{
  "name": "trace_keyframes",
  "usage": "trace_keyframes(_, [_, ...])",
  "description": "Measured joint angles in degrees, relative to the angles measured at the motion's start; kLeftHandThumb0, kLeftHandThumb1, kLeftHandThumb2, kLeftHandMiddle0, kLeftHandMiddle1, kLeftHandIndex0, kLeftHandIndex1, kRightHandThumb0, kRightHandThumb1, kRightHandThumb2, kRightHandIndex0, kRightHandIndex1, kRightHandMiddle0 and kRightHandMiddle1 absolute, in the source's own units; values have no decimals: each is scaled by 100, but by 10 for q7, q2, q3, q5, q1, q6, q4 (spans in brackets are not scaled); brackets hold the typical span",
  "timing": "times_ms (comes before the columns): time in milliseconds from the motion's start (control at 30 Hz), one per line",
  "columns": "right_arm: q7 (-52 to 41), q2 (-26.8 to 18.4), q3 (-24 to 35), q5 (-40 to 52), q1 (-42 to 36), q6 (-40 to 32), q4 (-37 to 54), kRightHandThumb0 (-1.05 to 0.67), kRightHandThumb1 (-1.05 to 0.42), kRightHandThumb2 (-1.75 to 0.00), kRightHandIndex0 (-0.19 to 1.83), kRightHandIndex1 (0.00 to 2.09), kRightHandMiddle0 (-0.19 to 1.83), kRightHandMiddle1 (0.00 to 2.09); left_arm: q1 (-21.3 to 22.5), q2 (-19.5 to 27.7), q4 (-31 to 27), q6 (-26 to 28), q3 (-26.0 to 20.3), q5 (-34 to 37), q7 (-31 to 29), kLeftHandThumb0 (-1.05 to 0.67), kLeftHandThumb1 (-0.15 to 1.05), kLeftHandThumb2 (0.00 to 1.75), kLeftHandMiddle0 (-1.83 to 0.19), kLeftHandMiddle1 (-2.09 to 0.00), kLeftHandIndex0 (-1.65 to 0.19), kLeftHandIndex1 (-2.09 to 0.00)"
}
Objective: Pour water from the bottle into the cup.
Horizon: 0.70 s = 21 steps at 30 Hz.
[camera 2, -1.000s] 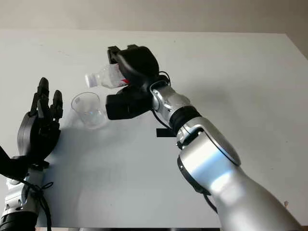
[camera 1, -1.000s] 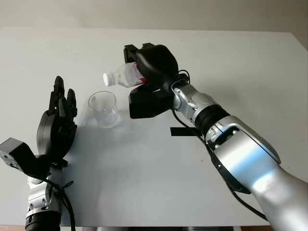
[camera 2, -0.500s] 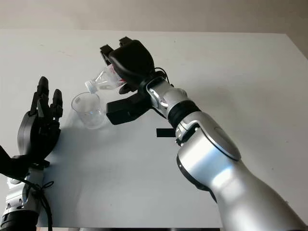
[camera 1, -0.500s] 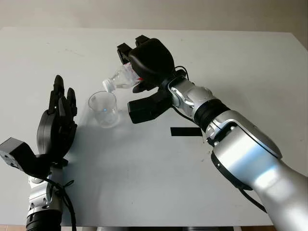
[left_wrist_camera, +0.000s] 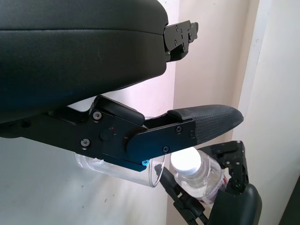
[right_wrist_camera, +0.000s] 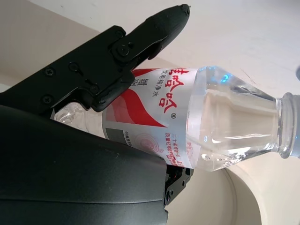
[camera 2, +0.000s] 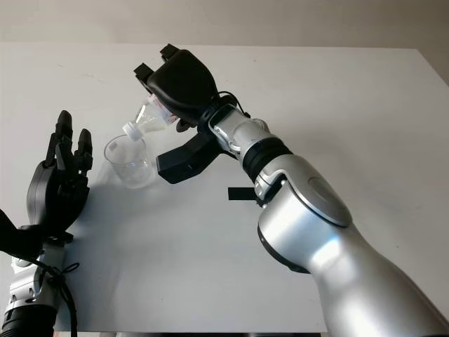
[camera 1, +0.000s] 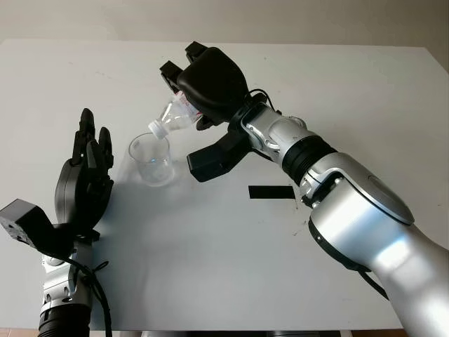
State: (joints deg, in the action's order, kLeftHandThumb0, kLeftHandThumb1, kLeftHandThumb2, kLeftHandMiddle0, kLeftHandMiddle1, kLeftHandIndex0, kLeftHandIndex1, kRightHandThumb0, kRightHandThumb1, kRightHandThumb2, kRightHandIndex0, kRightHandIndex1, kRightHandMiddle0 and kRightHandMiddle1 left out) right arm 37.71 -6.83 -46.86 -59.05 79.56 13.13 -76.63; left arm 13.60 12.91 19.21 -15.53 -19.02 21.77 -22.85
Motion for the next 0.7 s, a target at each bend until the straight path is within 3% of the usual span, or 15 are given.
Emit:
trace_keyframes(300, [55,-7,-26,-28,6,1,-2,-40,-104,-9,125,209,67,209,0,0,1,-1,0,0,1,-82,105,66,19,0,19,0])
trace_keyframes(533, [89,-10,-41,-45,13,0,-5,-44,-103,-5,119,209,42,209,3,0,5,-2,0,0,1,-82,105,66,19,0,19,0])
trace_keyframes(700, [109,-11,-56,-63,17,-6,-7,-42,-102,-5,121,209,55,209,4,0,6,-2,0,0,2,-82,105,65,19,0,19,0])
